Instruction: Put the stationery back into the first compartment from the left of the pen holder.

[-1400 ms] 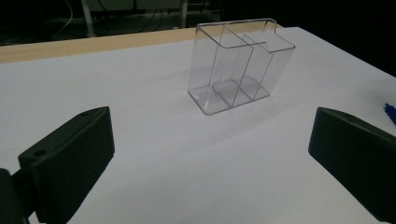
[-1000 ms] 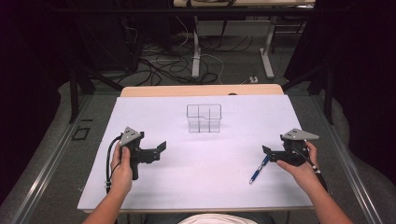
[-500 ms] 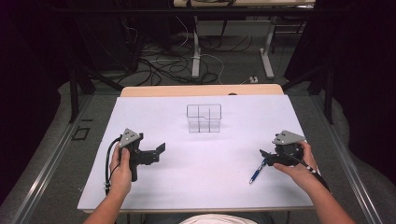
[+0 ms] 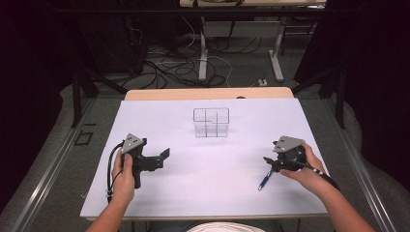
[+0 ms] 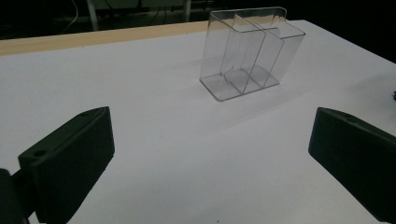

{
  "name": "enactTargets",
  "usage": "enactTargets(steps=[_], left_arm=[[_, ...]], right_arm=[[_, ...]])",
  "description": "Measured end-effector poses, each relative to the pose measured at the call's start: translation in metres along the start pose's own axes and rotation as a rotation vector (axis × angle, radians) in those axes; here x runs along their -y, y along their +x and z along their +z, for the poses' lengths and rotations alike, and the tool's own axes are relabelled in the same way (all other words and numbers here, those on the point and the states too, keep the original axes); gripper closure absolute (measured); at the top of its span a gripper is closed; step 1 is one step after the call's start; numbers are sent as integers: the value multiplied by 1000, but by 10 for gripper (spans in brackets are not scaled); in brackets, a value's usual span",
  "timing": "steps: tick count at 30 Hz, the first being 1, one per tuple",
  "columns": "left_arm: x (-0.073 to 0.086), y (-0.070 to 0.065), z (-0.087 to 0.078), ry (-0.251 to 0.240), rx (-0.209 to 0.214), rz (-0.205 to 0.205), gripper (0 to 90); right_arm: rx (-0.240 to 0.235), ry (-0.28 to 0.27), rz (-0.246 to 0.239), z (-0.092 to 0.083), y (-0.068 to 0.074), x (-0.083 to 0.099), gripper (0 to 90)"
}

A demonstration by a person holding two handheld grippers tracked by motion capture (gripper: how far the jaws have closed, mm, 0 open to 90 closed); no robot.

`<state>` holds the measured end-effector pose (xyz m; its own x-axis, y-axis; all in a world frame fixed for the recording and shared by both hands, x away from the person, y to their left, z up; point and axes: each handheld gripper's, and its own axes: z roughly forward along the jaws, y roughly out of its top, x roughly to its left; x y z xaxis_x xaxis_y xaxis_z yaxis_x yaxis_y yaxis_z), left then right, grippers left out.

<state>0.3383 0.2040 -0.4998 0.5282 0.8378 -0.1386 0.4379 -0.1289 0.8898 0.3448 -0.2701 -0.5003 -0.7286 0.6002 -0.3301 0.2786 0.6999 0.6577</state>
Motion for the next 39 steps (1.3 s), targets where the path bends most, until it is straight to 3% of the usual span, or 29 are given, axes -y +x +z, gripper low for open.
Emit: enactTargets(steps=[4, 5, 6, 14, 17, 26, 28, 31, 39], left_arm=[[0, -1, 0, -10, -1, -13, 1], [0, 0, 0, -13, -1, -12, 1], [0, 0, 0, -12, -1, -13, 1], [1, 0, 1, -8, -1, -10, 1], [2, 0, 1, -9, -3, -5, 1], [3, 2, 2, -7, -6, -9, 1], [3, 1, 2, -3, -3, -17, 1], [3, 1, 3, -1, -2, -16, 1], [3, 2, 2, 5, -1, -11, 1]], right_arm=[[-22, 25, -36, 3, 3, -4, 353], [-30, 51, -73, 4, 2, -6, 352], [-38, 60, -80, 4, 3, -8, 352], [-92, 82, -164, 9, 4, -15, 355], [-89, 115, -216, 10, 5, -18, 358], [-118, 133, -324, 13, 8, -25, 375], [-125, 148, -330, 12, 9, -27, 400], [-132, 130, -364, 12, 9, -28, 428], [-176, 149, -532, 11, 11, -30, 446]])
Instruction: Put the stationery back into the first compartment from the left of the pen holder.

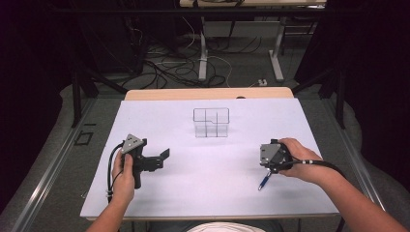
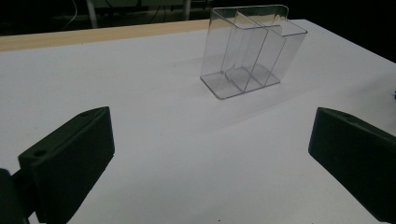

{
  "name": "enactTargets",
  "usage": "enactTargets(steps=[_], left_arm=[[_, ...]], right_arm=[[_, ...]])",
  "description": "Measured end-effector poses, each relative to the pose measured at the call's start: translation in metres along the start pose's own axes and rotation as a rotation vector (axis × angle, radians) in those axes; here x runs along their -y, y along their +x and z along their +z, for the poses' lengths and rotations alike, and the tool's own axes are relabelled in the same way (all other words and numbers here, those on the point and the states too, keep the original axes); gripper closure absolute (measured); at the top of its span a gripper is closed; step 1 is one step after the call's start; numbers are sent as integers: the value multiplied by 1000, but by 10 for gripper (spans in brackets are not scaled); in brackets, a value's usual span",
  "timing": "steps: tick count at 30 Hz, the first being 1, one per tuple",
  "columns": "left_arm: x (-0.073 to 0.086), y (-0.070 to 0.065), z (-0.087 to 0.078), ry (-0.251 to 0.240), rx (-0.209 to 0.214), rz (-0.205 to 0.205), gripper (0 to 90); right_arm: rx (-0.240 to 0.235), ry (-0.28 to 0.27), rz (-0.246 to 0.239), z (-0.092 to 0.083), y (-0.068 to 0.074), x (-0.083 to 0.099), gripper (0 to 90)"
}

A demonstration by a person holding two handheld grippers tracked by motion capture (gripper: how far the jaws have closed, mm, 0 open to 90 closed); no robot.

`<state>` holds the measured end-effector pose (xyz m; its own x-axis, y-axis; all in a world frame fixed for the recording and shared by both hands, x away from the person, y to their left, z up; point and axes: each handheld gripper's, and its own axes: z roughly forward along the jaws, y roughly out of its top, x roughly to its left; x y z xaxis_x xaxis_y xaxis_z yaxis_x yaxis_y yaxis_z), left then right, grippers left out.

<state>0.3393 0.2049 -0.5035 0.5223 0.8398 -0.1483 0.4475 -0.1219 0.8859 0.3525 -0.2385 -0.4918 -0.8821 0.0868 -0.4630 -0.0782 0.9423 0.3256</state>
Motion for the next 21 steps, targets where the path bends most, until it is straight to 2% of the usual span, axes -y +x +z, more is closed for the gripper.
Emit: enactTargets(steps=[8, 9, 11, 12, 13, 16, 21], left_arm=[[0, 0, 1, 1, 2, 0, 1], [0, -1, 1, 1, 3, 0, 0], [0, -1, 1, 1, 2, 3, 1], [0, -1, 1, 0, 5, -4, 1], [0, -1, 1, 0, 5, -2, 1], [0, -1, 1, 1, 3, 3, 1], [0, -1, 2, 1, 3, 5, 1]], right_arm=[[-38, 53, -231, 0, 3, -5, 460], [-29, 44, -252, 0, 4, -4, 466], [-71, 87, -317, -2, 2, -7, 476], [-70, 90, -335, -2, 3, -7, 486], [-24, 28, -342, 1, 6, -4, 504], [-75, 65, -378, -2, 5, -5, 537], [-103, 62, -417, -3, 9, -4, 583]])
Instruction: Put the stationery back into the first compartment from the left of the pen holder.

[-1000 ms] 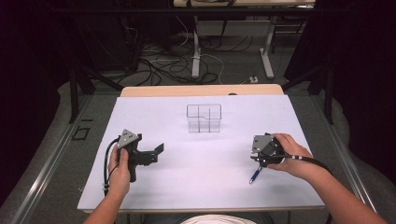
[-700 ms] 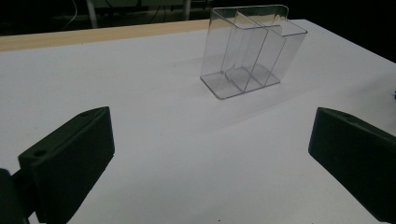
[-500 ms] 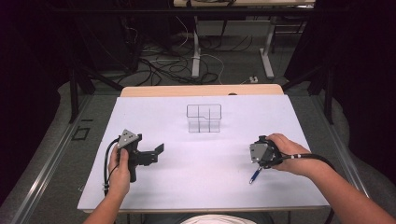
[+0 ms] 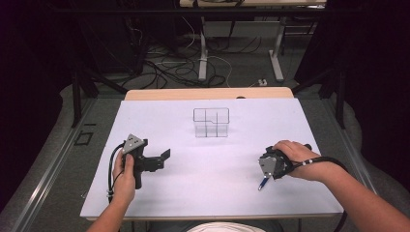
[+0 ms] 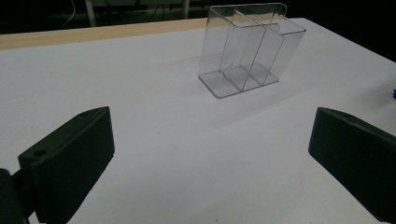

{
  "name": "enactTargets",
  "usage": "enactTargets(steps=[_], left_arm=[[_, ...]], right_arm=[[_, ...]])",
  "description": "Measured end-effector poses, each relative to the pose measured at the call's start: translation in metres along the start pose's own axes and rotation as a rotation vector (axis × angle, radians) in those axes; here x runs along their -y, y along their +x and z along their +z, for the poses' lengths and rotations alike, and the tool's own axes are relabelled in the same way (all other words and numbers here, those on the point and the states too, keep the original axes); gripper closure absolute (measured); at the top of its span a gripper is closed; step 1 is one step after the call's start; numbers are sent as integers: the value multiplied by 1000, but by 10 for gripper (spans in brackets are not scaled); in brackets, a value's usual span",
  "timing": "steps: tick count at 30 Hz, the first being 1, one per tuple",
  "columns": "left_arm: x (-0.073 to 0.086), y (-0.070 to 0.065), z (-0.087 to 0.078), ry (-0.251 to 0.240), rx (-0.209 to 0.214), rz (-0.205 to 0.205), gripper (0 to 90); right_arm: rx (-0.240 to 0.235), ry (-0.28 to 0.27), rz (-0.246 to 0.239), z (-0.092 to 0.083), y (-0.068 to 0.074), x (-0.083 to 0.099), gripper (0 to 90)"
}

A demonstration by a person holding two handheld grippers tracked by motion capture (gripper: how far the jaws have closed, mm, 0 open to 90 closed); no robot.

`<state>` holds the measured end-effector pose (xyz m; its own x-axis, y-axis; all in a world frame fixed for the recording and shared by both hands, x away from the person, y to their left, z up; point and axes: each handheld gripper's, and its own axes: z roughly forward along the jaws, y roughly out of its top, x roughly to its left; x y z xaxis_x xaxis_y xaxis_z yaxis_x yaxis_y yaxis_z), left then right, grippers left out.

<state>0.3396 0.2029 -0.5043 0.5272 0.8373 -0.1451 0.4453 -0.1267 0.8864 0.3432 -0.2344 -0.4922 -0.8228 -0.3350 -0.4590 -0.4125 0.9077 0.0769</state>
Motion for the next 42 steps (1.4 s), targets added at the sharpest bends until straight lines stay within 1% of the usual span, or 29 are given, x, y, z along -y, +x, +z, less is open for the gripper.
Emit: enactTargets(steps=[2, 3, 4, 6, 7, 8, 9, 11, 12, 13, 15, 16, 18, 19, 21, 22, 24, 26, 28, 29, 31, 32, 34, 36, 37, 39, 40, 41, 42], left_arm=[[0, 0, 0, 1, 0, 0, 1], [0, 0, 0, 1, 0, -1, 1], [0, 0, 0, 3, 0, 0, 1], [0, 0, 0, 0, 0, 5, 1], [0, 0, 0, -1, 0, 5, 1], [0, 0, 0, 0, 1, 4, 1], [0, -1, 0, 2, 1, 1, 1], [0, -1, 1, 4, 1, 0, 1], [0, -1, 1, 3, 0, 0, 1], [0, -1, 0, 3, 0, 0, 1], [0, -1, 1, 3, 1, -6, 1], [0, -1, 0, 4, -1, 0, 1], [0, -1, 0, 4, 1, 0, 1], [0, -1, 1, 3, 0, 0, 1], [0, -1, 1, 3, 1, 0, 1], [0, -1, 1, 4, 1, 1, 1], [0, 0, 1, 4, 2, 0, 1], [0, 0, 1, 5, 1, 0, 1], [0, 0, 1, 4, 2, 0, 1], [0, -1, 1, 4, 1, 0, 1], [0, -1, 1, 5, 1, 1, 1], [0, -1, 1, 5, 1, 1, 1], [0, 0, 1, 5, 0, 1, 1], [0, 0, 1, 5, 0, 0, 1], [0, 0, 1, 5, 0, 0, 1], [0, -1, 1, 5, 1, 1, 1], [0, -1, 1, 4, 4, -6, 1], [0, -1, 1, 6, 2, 1, 1], [0, -1, 1, 6, 2, 1, 0]], right_arm=[[-41, 16, -29, 0, -1, -2, 605], [-10, -8, -40, 1, 0, -2, 609], [-41, 2, -35, 1, 2, -2, 617], [-58, 13, -48, 1, 2, -4, 634], [-96, 32, -69, 0, 0, -6, 646], [-103, 31, -61, 1, 2, -6, 657], [-83, 5, -56, 3, 4, -5, 674], [-120, 11, -63, 5, 5, -5, 689], [-132, 36, -76, 5, 5, -6, 692], [-149, 38, -77, 6, 7, -6, 692], [-169, 51, -86, 7, 8, -7, 689], [-188, 57, -105, 8, 8, -7, 687], [-181, 67, -128, 9, 9, -8, 688], [-163, 41, -117, 11, 11, -7, 691], [-177, 62, -137, 10, 12, -9, 698], [-185, 47, -136, 12, 13, -9, 704], [-204, 54, -162, 12, 12, -10, 710], [-213, 55, -162, 13, 13, -11, 710], [-216, 54, -173, 15, 13, -11, 711], [-203, 60, -172, 15, 14, -12, 713], [-217, 56, -177, 17, 15, -12, 718], [-198, 40, -176, 19, 17, -12, 719], [-221, 73, -190, 19, 17, -14, 720], [-259, 68, -185, 21, 18, -14, 721], [-247, 60, -198, 22, 18, -14, 722], [-228, 51, -199, 23, 19, -14, 722], [-238, 81, -214, 22, 18, -16, 722], [-232, 74, -206, 23, 19, -15, 723], [-243, 80, -216, 24, 19, -16, 726]])
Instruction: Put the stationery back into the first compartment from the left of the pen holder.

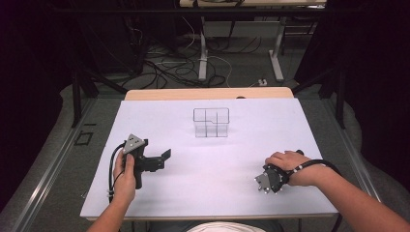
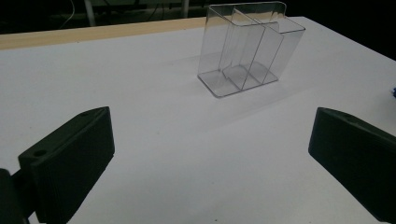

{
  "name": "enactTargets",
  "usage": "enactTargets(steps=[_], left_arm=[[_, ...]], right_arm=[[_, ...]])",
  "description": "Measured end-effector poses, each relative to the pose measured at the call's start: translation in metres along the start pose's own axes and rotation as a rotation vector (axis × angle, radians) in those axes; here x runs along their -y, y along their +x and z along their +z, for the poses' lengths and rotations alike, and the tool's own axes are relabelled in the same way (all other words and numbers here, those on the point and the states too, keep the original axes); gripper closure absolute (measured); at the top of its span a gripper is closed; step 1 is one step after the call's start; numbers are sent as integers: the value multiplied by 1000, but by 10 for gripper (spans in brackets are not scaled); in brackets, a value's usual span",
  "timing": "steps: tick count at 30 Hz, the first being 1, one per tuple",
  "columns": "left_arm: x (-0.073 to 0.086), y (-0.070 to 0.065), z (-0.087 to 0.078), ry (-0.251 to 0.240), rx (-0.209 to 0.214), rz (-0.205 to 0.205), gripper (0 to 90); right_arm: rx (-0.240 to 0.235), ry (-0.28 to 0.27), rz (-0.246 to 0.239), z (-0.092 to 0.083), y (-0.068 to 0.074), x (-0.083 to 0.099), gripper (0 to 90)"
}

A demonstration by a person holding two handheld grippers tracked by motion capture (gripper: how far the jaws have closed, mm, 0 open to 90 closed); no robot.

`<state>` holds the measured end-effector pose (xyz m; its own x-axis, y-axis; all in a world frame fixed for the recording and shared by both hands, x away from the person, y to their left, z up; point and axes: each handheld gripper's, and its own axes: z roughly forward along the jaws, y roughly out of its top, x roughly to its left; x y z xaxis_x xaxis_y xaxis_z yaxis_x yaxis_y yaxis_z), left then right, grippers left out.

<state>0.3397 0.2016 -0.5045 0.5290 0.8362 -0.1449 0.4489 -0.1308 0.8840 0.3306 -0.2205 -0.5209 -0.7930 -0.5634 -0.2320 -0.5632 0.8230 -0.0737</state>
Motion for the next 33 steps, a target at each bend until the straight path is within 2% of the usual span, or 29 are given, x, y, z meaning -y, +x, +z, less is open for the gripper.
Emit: enactTargets(steps=[2, 10, 12, 13, 14, 16, 17, 20, 26, 27, 30, 32, 33], left_arm=[[0, 0, 0, 1, 1, 0, 1], [1, 0, 1, 2, 2, -6, 1], [0, 0, 1, 4, 0, 1, 1], [0, 0, 1, 3, 3, -3, 1], [0, 0, 1, 2, 3, -4, 1], [0, -1, 1, 2, 4, -4, 1], [1, -1, 1, 1, 3, -5, 1], [1, 0, 1, 3, 1, 0, 1], [1, 1, 1, 5, 1, 1, 1], [1, 0, 1, 4, 1, 1, 1], [1, -1, 1, 6, 4, -1, 1], [1, -2, 2, 4, 8, -5, 1], [1, -2, 2, 5, 9, -5, 1]], right_arm=[[-14, -11, -10, 3, 0, 0, 733], [-5, 5, -38, 4, 2, 0, 791], [6, 11, -50, 3, 3, -1, 792], [12, -9, -48, 5, 4, 0, 793], [9, -9, -40, 5, 4, 0, 793], [-9, -4, -61, 5, 3, -1, 794], [-4, 11, -66, 4, 3, -1, 794], [-1, 0, -76, 5, 3, -2, 794], [-9, 1, -69, 4, 3, -2, 794], [6, 8, -68, 4, 3, -2, 794], [-2, -17, -55, 3, 2, -3, 795], [9, -22, -48, 1, 1, -3, 795], [35, -25, -37, 0, 1, -3, 795]])
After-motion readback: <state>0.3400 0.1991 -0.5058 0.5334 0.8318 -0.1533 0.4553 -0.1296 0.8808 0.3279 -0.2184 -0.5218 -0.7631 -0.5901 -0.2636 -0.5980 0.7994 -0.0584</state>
